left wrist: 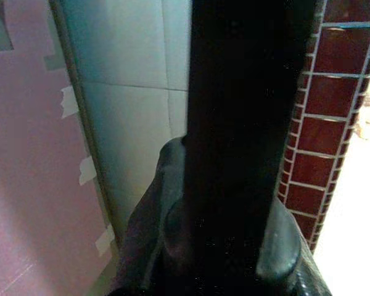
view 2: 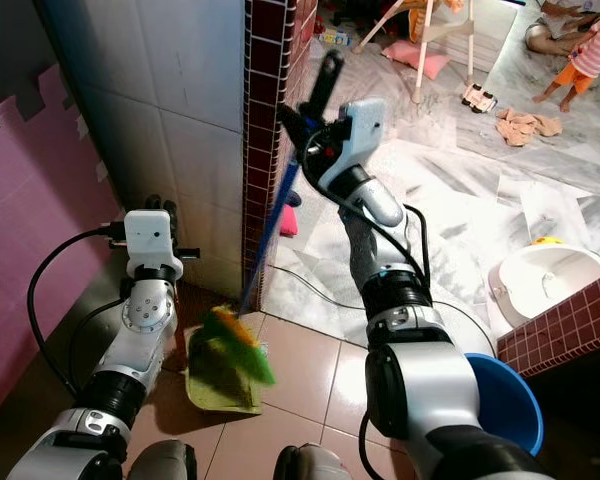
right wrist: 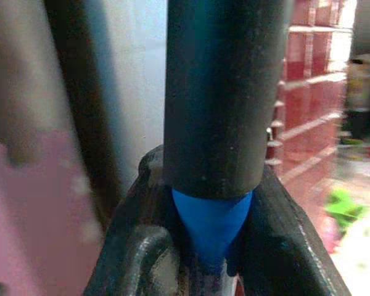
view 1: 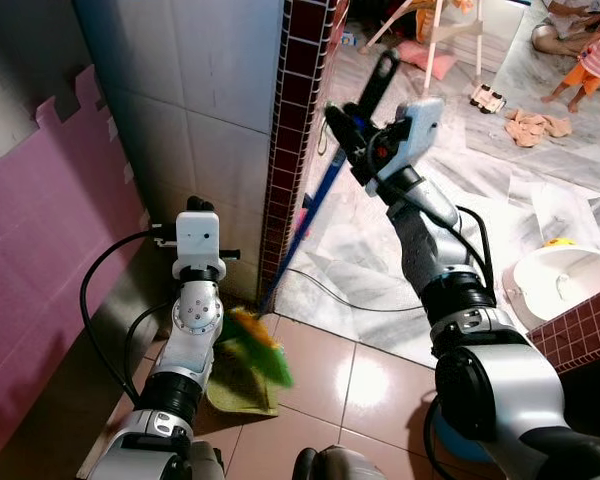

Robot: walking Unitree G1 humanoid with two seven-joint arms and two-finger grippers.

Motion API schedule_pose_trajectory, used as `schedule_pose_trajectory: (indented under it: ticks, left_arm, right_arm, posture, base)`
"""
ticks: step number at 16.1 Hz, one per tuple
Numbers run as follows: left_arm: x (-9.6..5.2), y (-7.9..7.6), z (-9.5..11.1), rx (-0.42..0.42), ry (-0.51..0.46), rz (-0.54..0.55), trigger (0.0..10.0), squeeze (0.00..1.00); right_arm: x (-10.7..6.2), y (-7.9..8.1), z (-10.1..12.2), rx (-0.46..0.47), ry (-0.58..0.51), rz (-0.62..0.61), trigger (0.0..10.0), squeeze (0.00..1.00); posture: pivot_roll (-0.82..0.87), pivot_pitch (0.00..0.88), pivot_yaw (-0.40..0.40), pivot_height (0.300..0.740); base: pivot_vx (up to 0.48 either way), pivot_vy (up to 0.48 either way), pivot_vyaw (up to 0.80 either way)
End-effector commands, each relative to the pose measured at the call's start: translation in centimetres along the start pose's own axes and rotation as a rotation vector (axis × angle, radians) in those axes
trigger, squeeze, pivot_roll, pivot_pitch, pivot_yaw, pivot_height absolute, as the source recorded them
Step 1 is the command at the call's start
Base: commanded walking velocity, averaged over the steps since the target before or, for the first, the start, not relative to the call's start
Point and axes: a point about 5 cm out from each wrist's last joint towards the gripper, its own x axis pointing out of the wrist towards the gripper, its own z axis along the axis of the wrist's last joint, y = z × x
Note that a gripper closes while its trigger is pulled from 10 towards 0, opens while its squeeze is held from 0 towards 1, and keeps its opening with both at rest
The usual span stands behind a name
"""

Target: Sweep floor

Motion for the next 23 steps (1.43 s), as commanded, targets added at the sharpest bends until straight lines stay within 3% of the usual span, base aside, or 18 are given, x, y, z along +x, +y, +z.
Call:
schedule_pose_trajectory:
  ticks: [1,6,14,19,20,23]
  left_arm:
    - [0.4,-0.7,0.9,-0.021,-0.037,-0.033,10.0,0.0]
    - [0.2,-1.0,0.8,-0.034,-0.032,-0.075,10.0,0.0]
    - [0.1,-1.3,0.7,-0.049,-0.028,-0.096,10.0,0.0]
    - [0.2,-1.6,0.7,-0.059,-0.021,-0.106,10.0,0.0]
    - [0.2,-1.7,0.8,-0.062,-0.02,-0.107,10.0,0.0]
    - [0.1,-1.6,0.7,-0.067,-0.017,-0.101,10.0,0.0]
  right_arm:
    - [0.3,-0.6,1.6,-0.111,-0.05,-0.012,10.0,0.0]
    - [-1.3,1.4,-2.4,-0.228,0.045,0.025,10.0,0.0]
    - [-3.7,3.6,-8.5,-0.188,0.316,0.011,10.0,0.0]
    - [-3.0,4.5,-8.9,0.04,0.311,-0.057,10.0,0.0]
    - [-2.2,4.2,-8.0,0.166,0.247,-0.108,10.0,0.0]
    - [-1.0,3.2,-5.7,0.289,0.114,-0.168,10.0,0.0]
  posture:
    - [0.05,0.071,-0.105,0.74]
    - [0.06,0.063,-0.104,0.74]
    - [0.06,0.067,-0.106,0.74]
    - [0.06,0.065,-0.108,0.74]
    - [0.06,0.065,-0.111,0.74]
    - [0.06,0.065,-0.111,0.74]
  base:
    - [0.0,0.0,0.0]
    - [0.0,0.0,0.0]
    - [0.0,0.0,0.0]
    - [0.0,0.0,0.0]
    - [0.0,0.0,0.0]
    - [0.0,0.0,0.0]
